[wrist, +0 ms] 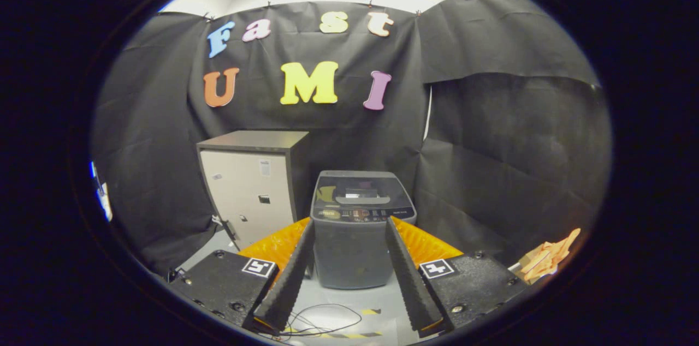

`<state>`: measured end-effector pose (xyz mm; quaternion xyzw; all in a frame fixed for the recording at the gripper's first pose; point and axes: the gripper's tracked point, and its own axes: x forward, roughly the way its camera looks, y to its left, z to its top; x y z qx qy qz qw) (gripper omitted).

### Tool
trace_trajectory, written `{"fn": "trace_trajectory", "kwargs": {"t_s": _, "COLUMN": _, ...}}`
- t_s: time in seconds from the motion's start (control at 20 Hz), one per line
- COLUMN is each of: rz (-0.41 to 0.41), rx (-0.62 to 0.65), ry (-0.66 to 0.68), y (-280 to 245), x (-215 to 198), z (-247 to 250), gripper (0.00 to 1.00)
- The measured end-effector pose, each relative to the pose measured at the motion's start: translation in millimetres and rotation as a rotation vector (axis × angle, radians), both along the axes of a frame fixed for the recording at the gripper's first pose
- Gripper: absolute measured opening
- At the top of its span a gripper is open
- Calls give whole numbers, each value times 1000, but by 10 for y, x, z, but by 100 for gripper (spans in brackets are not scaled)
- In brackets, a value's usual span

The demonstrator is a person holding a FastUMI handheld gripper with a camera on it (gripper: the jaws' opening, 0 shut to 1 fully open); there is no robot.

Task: Put the clothes into the washing machine and then close the washing machine lid.

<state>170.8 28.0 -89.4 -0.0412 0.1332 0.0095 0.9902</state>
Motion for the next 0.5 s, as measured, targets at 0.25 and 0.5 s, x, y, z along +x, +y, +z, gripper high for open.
{"fn": "trace_trajectory", "kwargs": {"t_s": 0.25, "rz": -22, "rx": 32, "ry": -49, "y": -15, "x": -275, "z": 187, "gripper": 82}}
{"fn": "trace_trajectory", "kwargs": {"t_s": 0.5, "rz": -9, "rx": 59, "ry": -71, "y": 38, "x": -339, "z": 227, "gripper": 82}}
